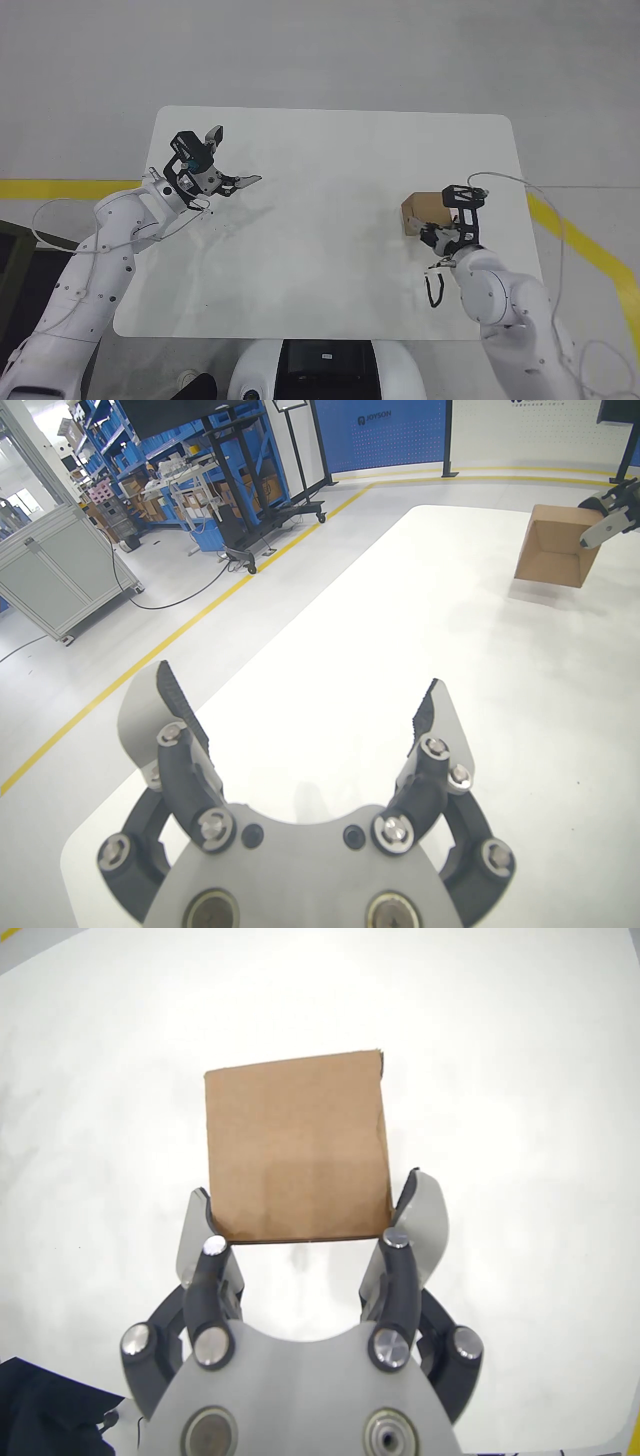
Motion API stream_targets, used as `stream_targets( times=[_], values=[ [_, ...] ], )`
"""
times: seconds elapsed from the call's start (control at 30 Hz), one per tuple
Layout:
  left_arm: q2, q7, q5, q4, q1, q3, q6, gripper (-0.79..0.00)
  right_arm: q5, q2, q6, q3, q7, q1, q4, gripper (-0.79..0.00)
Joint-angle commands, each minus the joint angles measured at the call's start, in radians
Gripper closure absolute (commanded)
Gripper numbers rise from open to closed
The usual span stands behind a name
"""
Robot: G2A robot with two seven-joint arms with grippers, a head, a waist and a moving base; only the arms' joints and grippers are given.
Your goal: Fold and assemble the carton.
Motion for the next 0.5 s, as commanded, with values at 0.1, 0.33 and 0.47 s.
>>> stream_targets(
  times=[0.1,0.33,0.47],
  values=[
    [0.000,0.000,0.000,0.000,0.000,0.000,0.000,-0.785,-0.013,-0.003,0.009,-0.008,-0.011,-0.005,0.010,-0.188],
    [0.000,0.000,0.000,0.000,0.000,0.000,0.000,-0.785,-0.024,-0.007,0.009,-0.027,-0.016,-0.015,0.009,-0.302],
    [0.000,0.000,0.000,0.000,0.000,0.000,0.000,-0.785,-0.030,-0.010,0.010,-0.039,-0.015,-0.013,0.005,-0.745]
  ],
)
